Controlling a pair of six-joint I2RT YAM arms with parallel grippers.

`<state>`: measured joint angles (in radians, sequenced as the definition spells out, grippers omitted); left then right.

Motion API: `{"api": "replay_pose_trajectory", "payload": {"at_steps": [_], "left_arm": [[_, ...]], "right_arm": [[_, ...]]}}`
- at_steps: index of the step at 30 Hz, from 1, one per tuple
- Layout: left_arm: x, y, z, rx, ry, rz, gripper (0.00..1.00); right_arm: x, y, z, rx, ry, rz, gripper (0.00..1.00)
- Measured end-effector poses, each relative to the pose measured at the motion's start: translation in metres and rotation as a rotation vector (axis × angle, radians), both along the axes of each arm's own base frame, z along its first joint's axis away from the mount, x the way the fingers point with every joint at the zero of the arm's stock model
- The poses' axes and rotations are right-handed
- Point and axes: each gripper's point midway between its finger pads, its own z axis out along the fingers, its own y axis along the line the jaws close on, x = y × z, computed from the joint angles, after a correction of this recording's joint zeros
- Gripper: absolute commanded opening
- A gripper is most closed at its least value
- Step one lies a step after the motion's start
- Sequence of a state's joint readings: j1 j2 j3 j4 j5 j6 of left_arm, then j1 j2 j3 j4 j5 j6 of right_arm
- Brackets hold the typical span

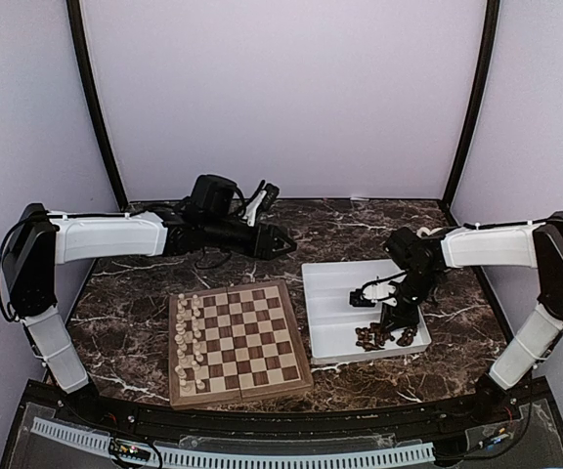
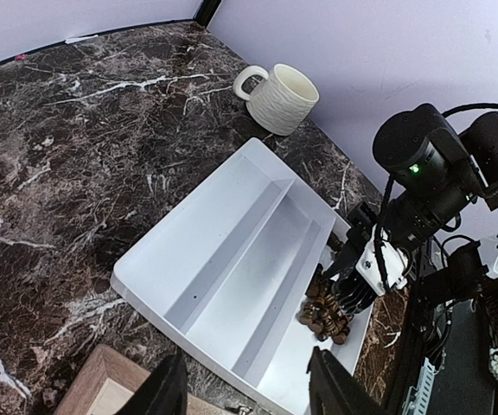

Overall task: Set up the chess pieces on the board
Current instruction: Pick up the chess pile from the storage box.

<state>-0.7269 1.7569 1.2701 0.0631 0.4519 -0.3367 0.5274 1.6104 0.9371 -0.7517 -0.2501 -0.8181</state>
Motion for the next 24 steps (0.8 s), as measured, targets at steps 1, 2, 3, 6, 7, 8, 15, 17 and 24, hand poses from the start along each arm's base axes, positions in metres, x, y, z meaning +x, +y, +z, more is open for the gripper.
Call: {"api": "replay_pose_trajectory", "payload": {"at_steps": [1,2,3,6,7,8,15,17,24], "left_arm": [[0.0,0.0,-0.001,0.001,0.001,0.0,0.5],[0.0,0.0,-0.001,0.001,0.001,0.0,0.5],[0.0,0.0,-0.002,0.001,0.001,0.0,0.5],[0.0,0.0,-0.002,-0.002,-0.001,0.0,0.5],[0.0,0.0,-0.002,-0.002,-0.002,0.0,0.5],[0.0,0.0,-0.001,-0.004,-0.004,0.0,0.5],[0.0,-0.001,0.0,-0.012,-0.003,0.001,0.5],[0.001,-0.002,0.002,-0.019,-0.005,0.001,0.5],[-0.002,-0.004,0.004,-0.038,-0.003,-0.016,0.5]], "right_arm": [[-0.001,0.001,-0.001,-0.002,0.0,0.007,0.23],[-0.002,0.001,-0.002,-0.004,-0.001,0.013,0.25],[-0.003,0.001,-0.003,-0.006,0.0,0.017,0.26],[-0.009,0.0,-0.008,-0.02,0.011,0.037,0.28],[-0.012,-0.001,-0.01,-0.025,0.017,0.04,0.28],[-0.013,-0.001,-0.012,-0.028,0.022,0.041,0.29],[-0.015,0.001,-0.012,-0.024,0.024,0.043,0.16],[-0.016,0.002,-0.012,-0.019,0.027,0.044,0.14],[-0.019,0.008,0.007,0.04,0.011,0.025,0.11]]}}
